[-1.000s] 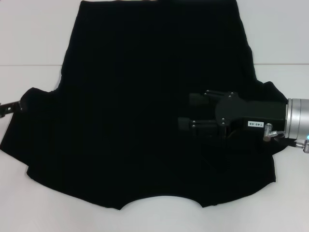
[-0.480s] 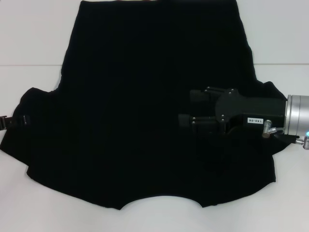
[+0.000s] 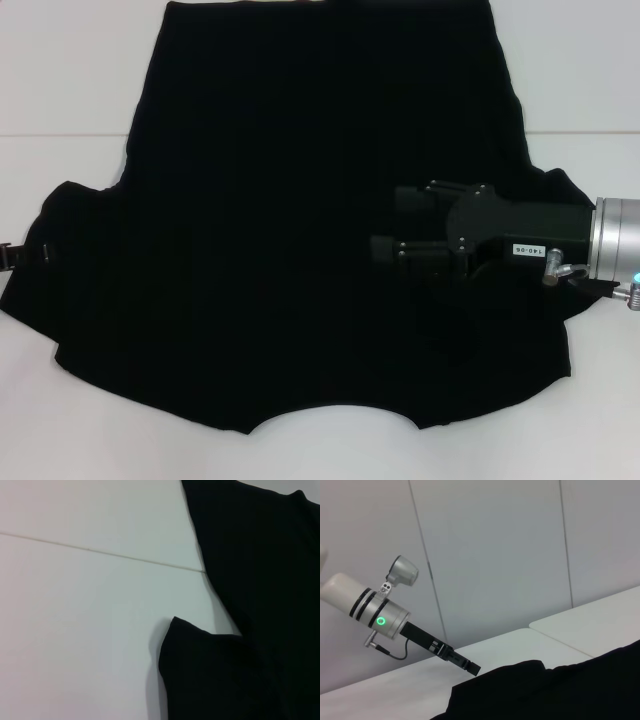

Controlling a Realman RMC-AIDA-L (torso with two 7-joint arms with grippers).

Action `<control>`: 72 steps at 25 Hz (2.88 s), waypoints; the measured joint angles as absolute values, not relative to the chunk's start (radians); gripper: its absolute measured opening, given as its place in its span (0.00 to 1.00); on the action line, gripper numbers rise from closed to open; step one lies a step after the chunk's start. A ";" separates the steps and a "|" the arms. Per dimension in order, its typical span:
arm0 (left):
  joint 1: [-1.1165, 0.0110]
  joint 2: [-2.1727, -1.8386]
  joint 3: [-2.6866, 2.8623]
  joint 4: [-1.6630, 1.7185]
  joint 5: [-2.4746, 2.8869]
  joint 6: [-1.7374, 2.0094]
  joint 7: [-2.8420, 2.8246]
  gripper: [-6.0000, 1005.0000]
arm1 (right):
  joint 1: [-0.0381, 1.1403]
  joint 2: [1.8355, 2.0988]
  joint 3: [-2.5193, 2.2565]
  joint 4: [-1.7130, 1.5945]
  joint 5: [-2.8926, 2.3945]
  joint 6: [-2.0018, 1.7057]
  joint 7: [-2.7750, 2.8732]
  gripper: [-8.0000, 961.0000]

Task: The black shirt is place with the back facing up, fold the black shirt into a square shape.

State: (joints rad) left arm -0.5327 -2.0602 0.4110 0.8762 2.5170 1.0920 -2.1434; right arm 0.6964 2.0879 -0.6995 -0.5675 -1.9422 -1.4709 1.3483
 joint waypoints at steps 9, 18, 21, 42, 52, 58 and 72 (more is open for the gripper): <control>-0.538 -2.060 0.411 0.851 2.540 1.090 -2.144 0.93 | 0.698 2.089 -0.699 -0.566 -1.943 -1.460 1.348 0.93; -0.537 -2.060 0.411 0.836 2.540 1.067 -2.140 0.93 | 0.699 2.091 -0.699 -0.566 -1.943 -1.460 1.348 0.93; -0.537 -2.060 0.411 0.832 2.540 1.066 -2.135 0.93 | 0.700 2.091 -0.699 -0.566 -1.943 -1.460 1.348 0.93; -0.541 -2.062 0.424 0.831 2.564 1.107 -2.121 0.90 | 0.698 2.089 -0.699 -0.566 -1.943 -1.459 1.350 0.93; -0.548 -2.062 0.423 0.829 2.564 1.113 -2.120 0.89 | 0.698 2.089 -0.699 -0.566 -1.944 -1.459 1.350 0.93; -0.549 -2.061 0.423 0.830 2.565 1.113 -2.120 0.88 | 0.696 2.089 -0.699 -0.566 -1.942 -1.459 1.350 0.93; -0.542 -2.058 0.420 0.836 2.589 1.101 -2.120 0.60 | 0.693 2.089 -0.699 -0.566 -1.939 -1.468 1.352 0.93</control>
